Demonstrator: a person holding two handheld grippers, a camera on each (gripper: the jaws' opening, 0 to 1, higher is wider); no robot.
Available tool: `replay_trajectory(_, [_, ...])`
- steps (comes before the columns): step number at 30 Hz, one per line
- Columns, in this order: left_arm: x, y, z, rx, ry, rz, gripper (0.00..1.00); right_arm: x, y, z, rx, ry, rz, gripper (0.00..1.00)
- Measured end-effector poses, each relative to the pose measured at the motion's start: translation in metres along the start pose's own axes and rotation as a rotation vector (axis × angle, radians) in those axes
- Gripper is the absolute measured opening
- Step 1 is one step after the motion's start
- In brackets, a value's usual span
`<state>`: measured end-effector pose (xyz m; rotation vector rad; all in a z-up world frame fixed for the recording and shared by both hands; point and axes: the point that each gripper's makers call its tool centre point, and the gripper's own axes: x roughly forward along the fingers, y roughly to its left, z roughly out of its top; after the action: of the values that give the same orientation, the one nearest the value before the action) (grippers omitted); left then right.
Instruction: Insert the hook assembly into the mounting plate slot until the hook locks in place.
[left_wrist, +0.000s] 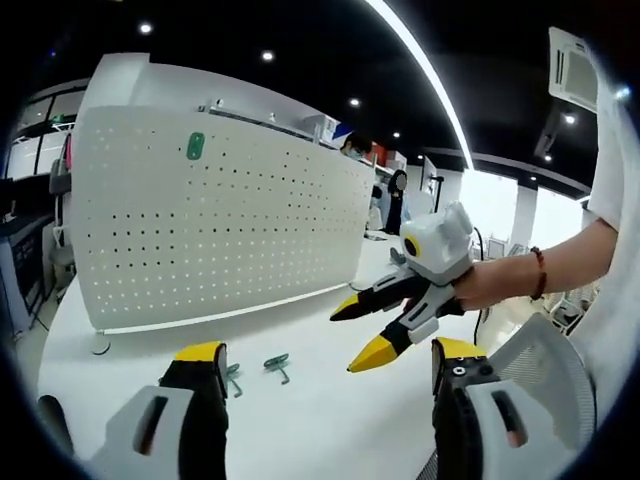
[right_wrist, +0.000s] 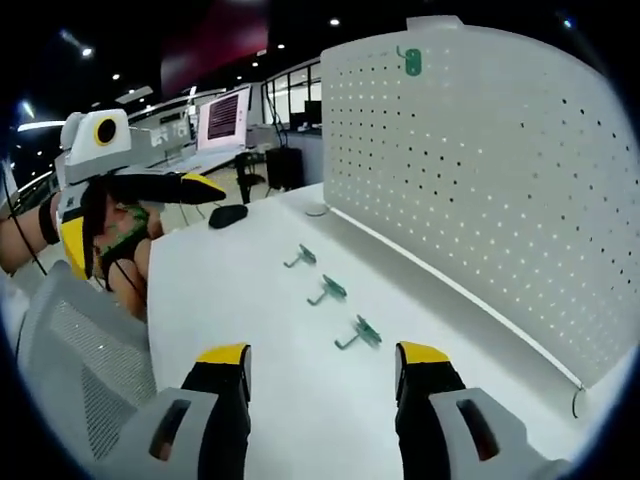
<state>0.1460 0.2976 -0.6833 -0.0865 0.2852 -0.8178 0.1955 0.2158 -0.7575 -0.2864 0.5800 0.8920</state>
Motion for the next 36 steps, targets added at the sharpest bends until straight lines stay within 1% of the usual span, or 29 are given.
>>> replay_trajectory(7, [0.000,-0.001,-0.004,-0.014,0.000,-0.005,0.86,0.004,0.000,-0.002,-0.009,0.014,0.006,0.56])
replay_trajectory(9, [0.000,0.000,-0.006,-0.036,0.005,-0.006,0.86,0.006,0.000,-0.003,-0.016,0.022,0.007,0.55])
replay_trajectory(12, [0.000,-0.001,-0.005,-0.023,-0.005,-0.006,0.86,0.007,0.000,-0.004,-0.013,0.026,0.013,0.55])
replay_trajectory(17, [0.001,-0.003,-0.008,-0.028,0.001,-0.013,0.85,0.010,-0.001,-0.005,-0.023,0.038,0.015,0.53])
replay_trajectory(19, [0.002,-0.004,-0.009,-0.033,-0.007,-0.018,0.85,0.011,-0.003,-0.004,-0.020,0.034,0.015,0.53])
replay_trajectory(23, [0.004,-0.007,-0.013,-0.032,0.009,-0.030,0.85,0.013,-0.004,-0.004,-0.008,0.042,0.014,0.52])
replay_trajectory(26, [0.004,-0.008,-0.013,-0.036,0.003,-0.039,0.84,0.015,-0.005,-0.004,-0.015,0.046,0.017,0.51])
replay_trajectory(29, [0.003,-0.008,-0.014,-0.036,0.016,-0.040,0.85,0.018,-0.009,-0.003,-0.010,0.048,0.017,0.50])
replay_trajectory(33, [0.003,-0.009,-0.012,-0.021,0.017,-0.043,0.85,0.021,-0.014,-0.002,-0.019,0.058,0.018,0.50])
replay_trajectory(36, [0.002,-0.010,-0.014,-0.018,0.026,-0.045,0.85,0.022,-0.016,-0.001,-0.015,0.055,0.020,0.49])
